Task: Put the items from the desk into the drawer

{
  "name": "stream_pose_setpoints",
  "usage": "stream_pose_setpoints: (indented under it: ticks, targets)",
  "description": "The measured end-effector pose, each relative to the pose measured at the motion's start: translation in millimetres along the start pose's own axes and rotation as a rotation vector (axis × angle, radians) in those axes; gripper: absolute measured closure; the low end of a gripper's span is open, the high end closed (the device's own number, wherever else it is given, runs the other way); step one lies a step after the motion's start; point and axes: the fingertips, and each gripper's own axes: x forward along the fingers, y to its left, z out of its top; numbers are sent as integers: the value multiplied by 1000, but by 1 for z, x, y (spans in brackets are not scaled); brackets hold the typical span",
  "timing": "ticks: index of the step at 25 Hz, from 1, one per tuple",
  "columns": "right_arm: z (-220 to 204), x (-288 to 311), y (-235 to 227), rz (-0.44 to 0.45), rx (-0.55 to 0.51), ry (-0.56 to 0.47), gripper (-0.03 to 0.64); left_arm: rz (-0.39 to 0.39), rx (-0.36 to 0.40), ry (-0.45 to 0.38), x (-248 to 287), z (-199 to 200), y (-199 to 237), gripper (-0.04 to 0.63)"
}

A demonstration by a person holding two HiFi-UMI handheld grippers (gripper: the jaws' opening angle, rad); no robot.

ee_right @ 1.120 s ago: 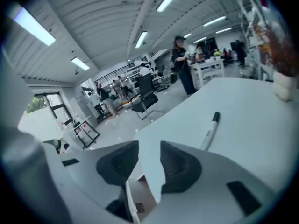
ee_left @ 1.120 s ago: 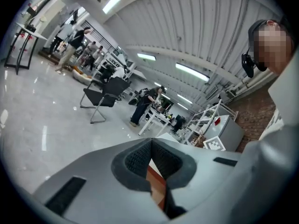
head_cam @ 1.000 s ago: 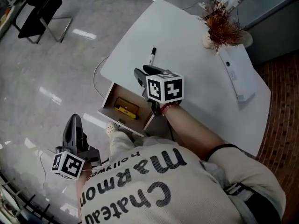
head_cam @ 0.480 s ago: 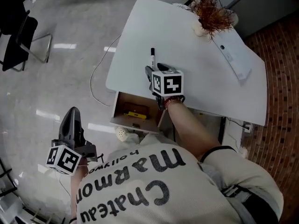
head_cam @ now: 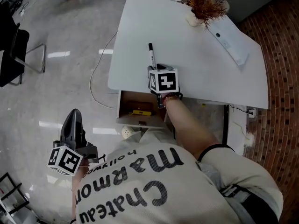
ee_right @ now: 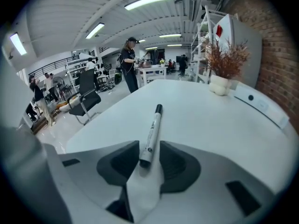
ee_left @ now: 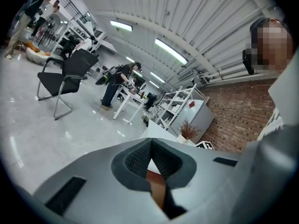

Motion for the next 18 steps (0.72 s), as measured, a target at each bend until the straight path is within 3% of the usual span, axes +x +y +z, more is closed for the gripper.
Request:
stream_pose_setpoints:
  ticks: [4,9,14,18]
  targets:
    - [-3,-3,-3,-26,29,5,534,-10,3,-16,-4,4,0,594]
    - [-11,-10,-7,-30,77,24,538,-9,-15,-25,-11,4,2,594]
    - [-12,-27,-2,29,193,16,541,-22,-28,-25,-12,1,-1,594]
    - [5,-47,4,77,190,-22,541,-55,-32,-29,-5,2,-11,594]
